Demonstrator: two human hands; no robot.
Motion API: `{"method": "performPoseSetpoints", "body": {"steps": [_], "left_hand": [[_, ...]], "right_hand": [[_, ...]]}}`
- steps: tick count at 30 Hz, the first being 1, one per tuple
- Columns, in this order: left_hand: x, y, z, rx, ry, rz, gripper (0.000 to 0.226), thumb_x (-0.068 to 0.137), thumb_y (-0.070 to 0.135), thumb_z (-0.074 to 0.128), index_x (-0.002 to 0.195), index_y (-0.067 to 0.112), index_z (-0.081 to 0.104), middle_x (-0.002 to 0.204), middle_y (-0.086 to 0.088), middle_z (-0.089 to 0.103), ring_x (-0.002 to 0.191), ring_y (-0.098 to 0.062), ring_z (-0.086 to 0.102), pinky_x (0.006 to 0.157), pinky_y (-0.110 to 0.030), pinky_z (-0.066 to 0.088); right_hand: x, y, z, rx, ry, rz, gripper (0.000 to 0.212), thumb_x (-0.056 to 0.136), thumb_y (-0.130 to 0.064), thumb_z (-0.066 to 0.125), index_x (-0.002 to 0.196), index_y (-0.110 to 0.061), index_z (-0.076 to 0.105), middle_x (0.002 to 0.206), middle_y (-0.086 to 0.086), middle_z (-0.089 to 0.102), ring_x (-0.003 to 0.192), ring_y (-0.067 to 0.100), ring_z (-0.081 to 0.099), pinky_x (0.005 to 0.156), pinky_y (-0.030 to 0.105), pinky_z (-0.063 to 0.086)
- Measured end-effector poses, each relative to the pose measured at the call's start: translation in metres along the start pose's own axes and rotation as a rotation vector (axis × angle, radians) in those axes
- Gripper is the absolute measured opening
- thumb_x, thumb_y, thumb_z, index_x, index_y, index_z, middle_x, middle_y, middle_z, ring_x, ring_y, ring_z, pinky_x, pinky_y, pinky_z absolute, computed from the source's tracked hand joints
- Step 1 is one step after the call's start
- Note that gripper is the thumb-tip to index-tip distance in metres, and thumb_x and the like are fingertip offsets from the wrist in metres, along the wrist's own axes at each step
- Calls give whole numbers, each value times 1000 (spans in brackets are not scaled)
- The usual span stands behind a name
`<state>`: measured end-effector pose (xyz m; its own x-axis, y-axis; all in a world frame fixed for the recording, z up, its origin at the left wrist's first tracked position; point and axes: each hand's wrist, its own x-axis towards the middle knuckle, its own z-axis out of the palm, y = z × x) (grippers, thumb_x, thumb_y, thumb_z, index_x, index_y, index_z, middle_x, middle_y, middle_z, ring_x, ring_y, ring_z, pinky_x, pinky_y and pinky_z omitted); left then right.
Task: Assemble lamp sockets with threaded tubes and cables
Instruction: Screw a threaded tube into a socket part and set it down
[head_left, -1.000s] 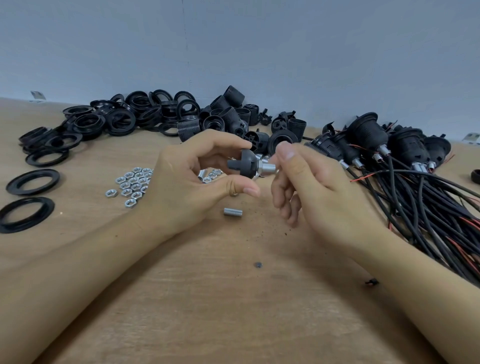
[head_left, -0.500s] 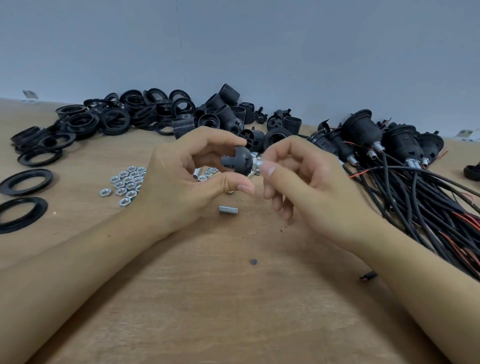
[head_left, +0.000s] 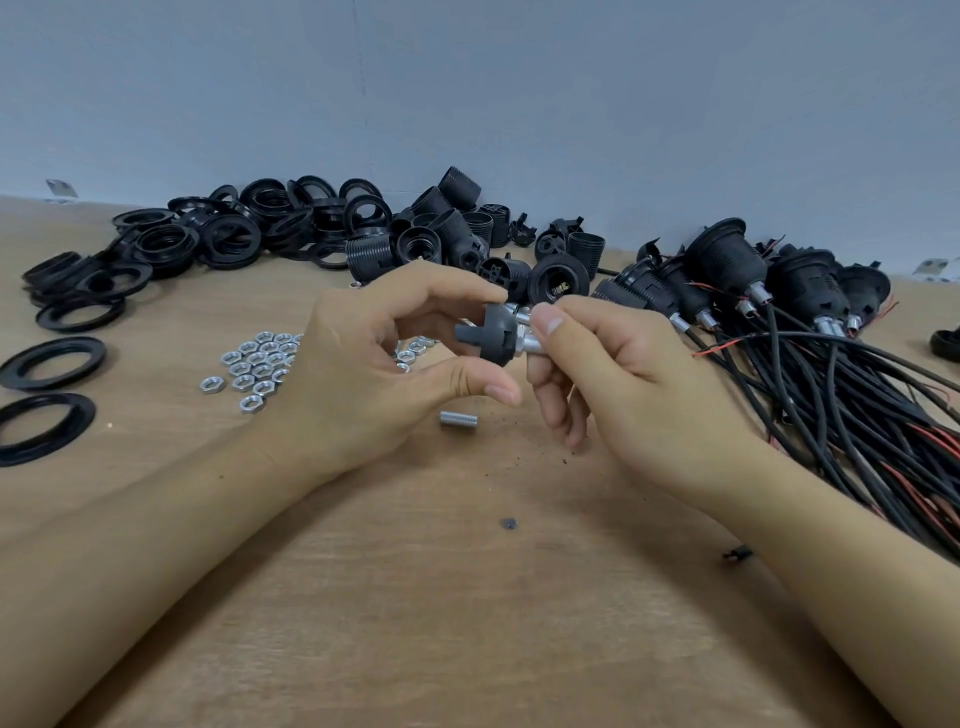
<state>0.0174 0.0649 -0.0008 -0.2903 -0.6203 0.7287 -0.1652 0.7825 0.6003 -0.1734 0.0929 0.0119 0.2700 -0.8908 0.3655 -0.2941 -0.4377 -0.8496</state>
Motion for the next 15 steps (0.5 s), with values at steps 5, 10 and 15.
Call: {"method": "performPoseSetpoints", "body": {"steps": [5, 10, 15], "left_hand": [[1, 0, -1, 5, 22, -4, 47, 68, 24, 88, 107, 20, 63, 97, 9, 70, 88, -3, 69, 79, -14, 52], [1, 1, -1, 2, 13, 13, 46, 69, 22, 87, 108, 19, 63, 96, 14, 69, 89, -1, 69, 77, -11, 52], [1, 0, -1, 12, 19, 10, 48, 68, 25, 89, 108, 17, 63, 97, 8, 70, 87, -6, 70, 79, -15, 53]], "right_hand": [[-1, -1, -1, 27, -7, -5, 26, 98, -33, 53, 83, -13, 58, 60, 8, 60, 50, 16, 56, 48, 27, 48], [-1, -1, -2, 42, -45, -12, 33, 97, -31, 49, 78, -5, 58, 57, 10, 59, 49, 17, 54, 48, 32, 48], [-1, 0, -1, 36, -27, 18, 28, 98, -36, 51, 84, -14, 59, 61, 6, 61, 50, 15, 56, 47, 28, 47]]}}
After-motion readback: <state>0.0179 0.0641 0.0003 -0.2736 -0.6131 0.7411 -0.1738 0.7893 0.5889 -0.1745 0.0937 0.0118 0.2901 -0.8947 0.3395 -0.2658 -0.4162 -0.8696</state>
